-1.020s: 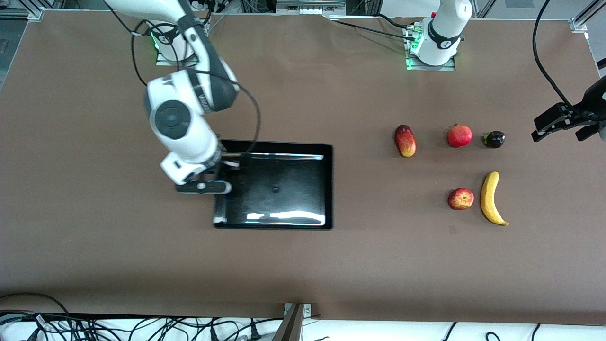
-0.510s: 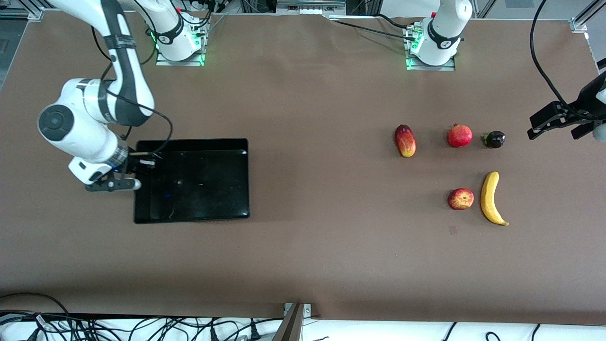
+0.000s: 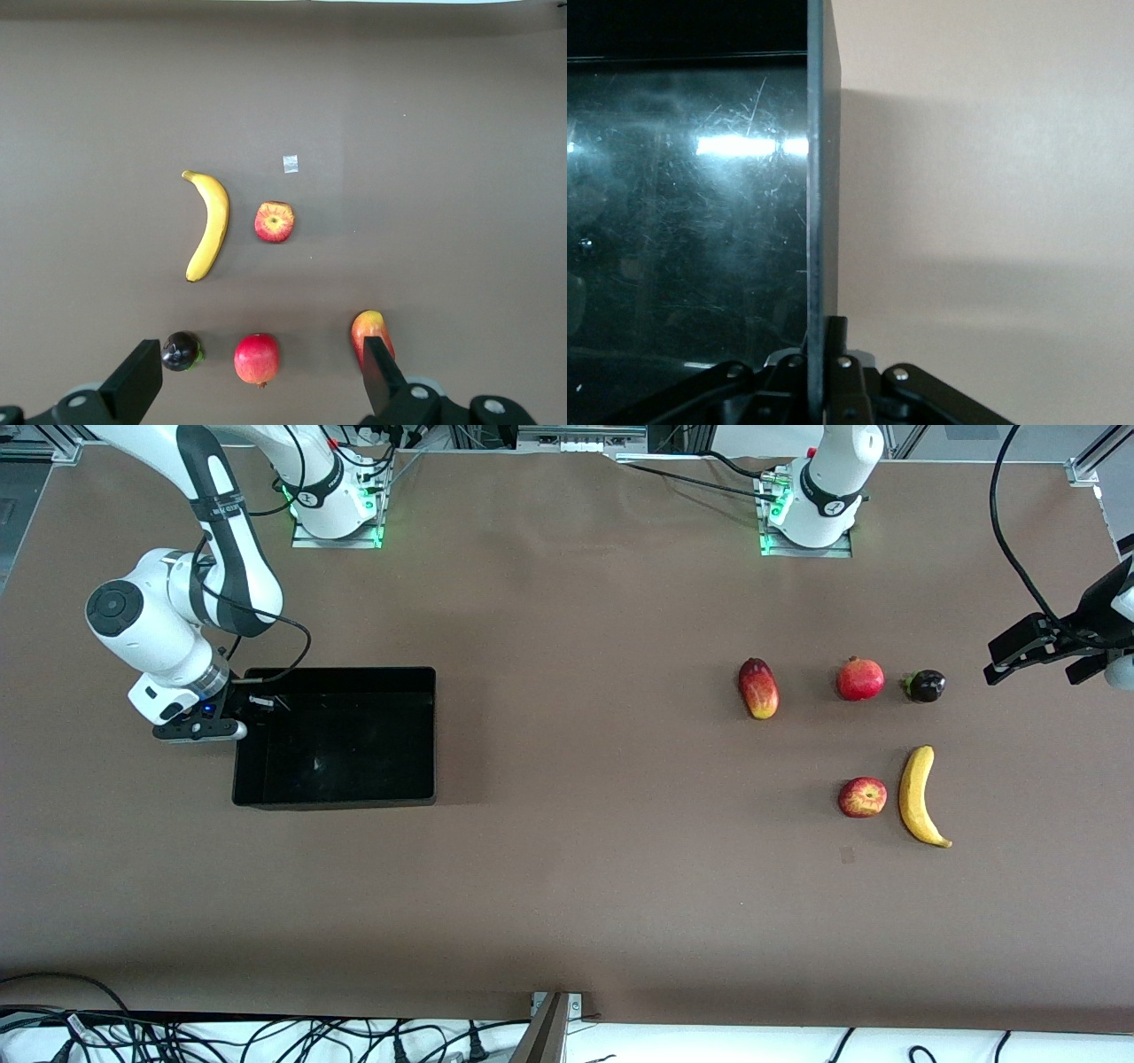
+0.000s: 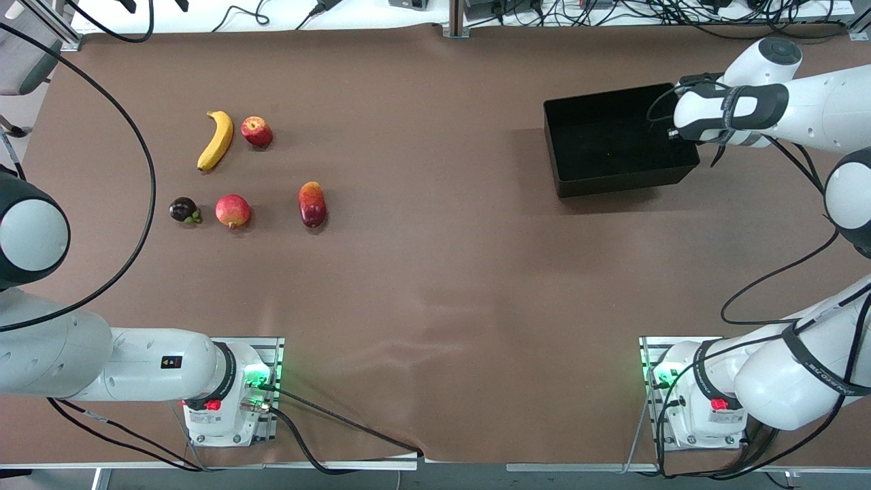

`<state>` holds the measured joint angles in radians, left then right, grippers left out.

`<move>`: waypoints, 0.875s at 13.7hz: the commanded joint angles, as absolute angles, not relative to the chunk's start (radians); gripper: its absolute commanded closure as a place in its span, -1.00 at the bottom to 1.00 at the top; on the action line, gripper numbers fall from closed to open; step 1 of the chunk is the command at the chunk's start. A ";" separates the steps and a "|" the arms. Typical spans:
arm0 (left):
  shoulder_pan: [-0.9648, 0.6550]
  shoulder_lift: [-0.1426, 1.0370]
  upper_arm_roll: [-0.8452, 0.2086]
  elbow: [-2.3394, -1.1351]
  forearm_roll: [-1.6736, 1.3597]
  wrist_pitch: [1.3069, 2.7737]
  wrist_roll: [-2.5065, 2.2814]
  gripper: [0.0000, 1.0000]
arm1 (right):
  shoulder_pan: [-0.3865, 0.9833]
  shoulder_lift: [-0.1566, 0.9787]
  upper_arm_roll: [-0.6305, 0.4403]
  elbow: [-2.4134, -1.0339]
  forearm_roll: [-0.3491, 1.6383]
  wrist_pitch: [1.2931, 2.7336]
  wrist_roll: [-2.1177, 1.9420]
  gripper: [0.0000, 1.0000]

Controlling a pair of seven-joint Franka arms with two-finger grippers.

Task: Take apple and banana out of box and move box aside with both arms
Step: 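Drag the black tray across the table with the right gripper, then open the right gripper and lift it off the tray rim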

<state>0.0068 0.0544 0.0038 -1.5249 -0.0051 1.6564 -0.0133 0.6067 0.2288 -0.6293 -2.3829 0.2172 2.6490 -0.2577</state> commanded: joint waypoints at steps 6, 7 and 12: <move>0.015 0.067 -0.005 -1.502 -0.023 1.634 -0.017 -1.00 | 0.614 0.158 -0.650 -2.370 0.241 2.500 -0.305 -1.00; 0.018 0.067 -0.005 -1.502 -0.023 1.634 -0.015 -1.00 | 0.612 0.143 -0.656 -2.338 0.233 2.434 -0.305 -1.00; 0.020 0.069 -0.003 -1.502 -0.023 1.634 -0.017 -1.00 | 0.611 0.143 -0.699 -1.944 0.135 1.906 -0.292 -1.00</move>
